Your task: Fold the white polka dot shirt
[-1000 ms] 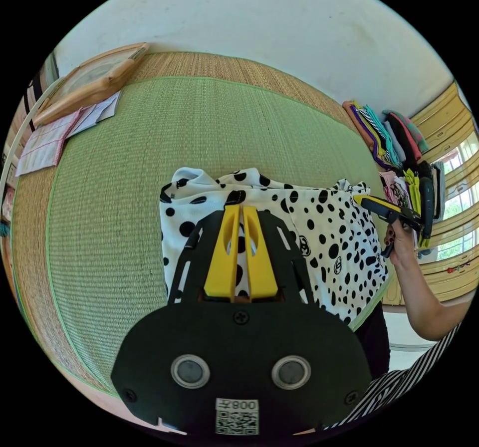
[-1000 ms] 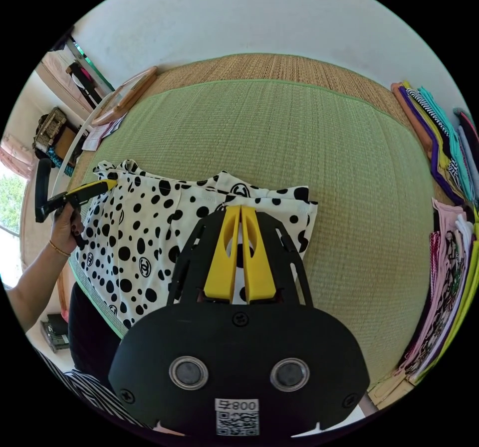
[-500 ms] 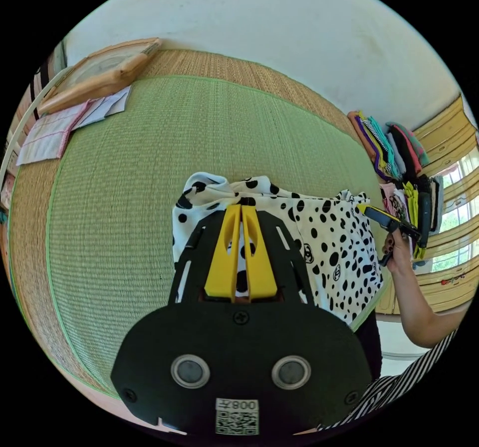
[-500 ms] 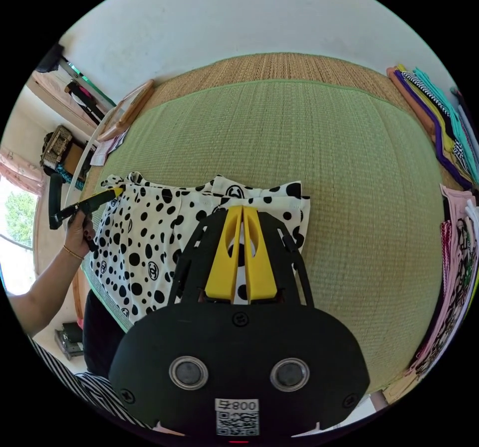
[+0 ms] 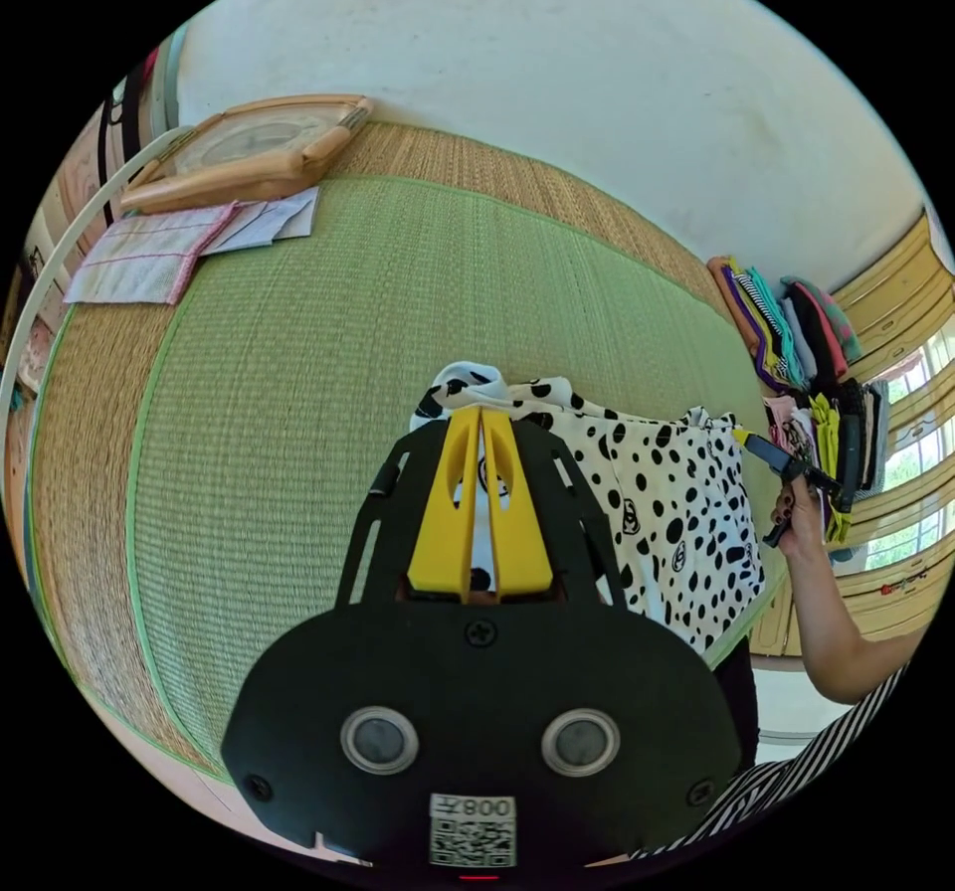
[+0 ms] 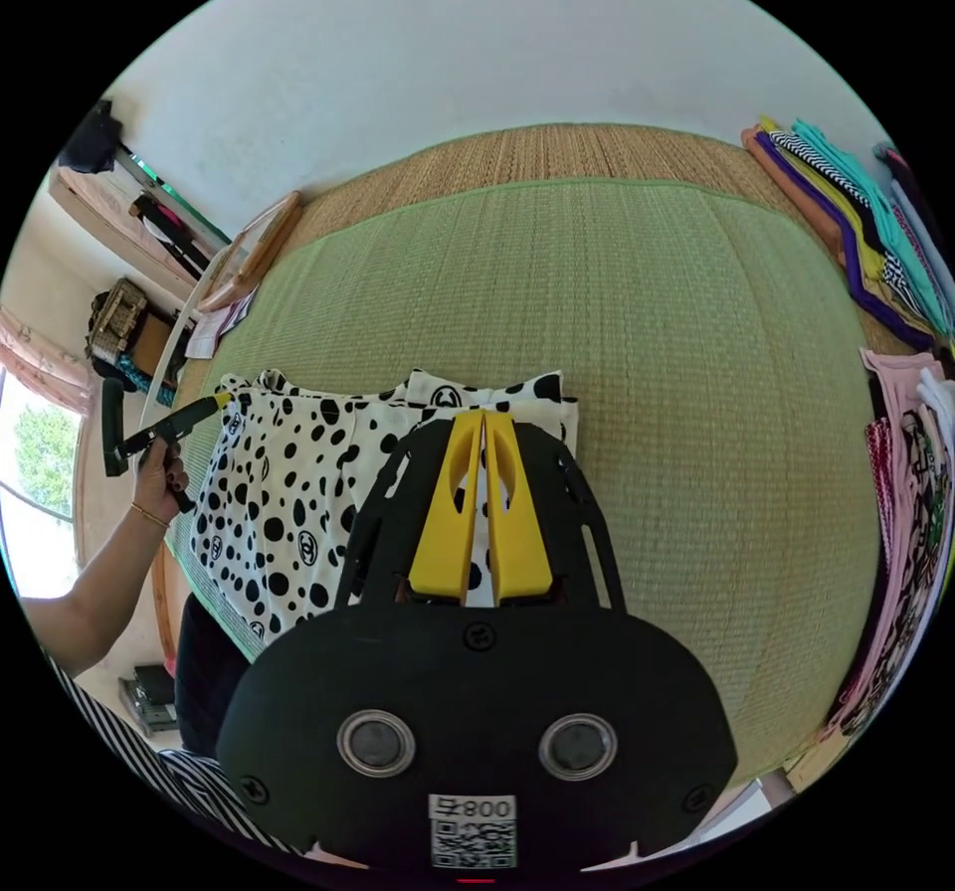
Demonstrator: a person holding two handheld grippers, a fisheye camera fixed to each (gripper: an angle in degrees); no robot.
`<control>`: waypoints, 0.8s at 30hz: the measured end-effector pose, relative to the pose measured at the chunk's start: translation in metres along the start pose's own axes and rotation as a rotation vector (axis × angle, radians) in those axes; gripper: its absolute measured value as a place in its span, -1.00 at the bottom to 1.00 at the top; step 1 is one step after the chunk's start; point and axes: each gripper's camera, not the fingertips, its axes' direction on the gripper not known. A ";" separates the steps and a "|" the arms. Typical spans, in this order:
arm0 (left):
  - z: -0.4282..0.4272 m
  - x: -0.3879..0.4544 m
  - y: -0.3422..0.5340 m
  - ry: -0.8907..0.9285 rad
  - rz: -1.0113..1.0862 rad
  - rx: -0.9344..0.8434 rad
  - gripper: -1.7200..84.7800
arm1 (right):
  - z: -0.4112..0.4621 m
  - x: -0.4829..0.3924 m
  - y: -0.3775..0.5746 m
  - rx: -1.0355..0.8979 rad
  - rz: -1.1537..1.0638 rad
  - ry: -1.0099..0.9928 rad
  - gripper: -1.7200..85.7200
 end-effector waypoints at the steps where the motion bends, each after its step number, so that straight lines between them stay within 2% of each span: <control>1: 0.004 -0.002 0.001 -0.006 -0.006 -0.009 -0.96 | 0.006 0.009 0.001 -0.013 0.020 -0.009 -0.96; 4: 0.027 -0.012 0.010 -0.020 -0.015 -0.061 -0.96 | 0.022 0.026 0.007 -0.040 0.055 -0.034 -0.96; 16: 0.048 -0.038 0.063 0.031 -0.061 -0.027 -0.96 | 0.030 0.072 0.029 -0.017 0.094 -0.075 -0.96; 20: 0.035 -0.045 0.104 0.083 -0.047 -0.014 -0.95 | 0.017 0.085 0.045 0.006 0.087 -0.115 -0.96; 24: 0.027 -0.061 0.174 0.119 -0.058 -0.074 -0.92 | 0.005 0.097 0.084 -0.022 0.045 -0.173 -0.96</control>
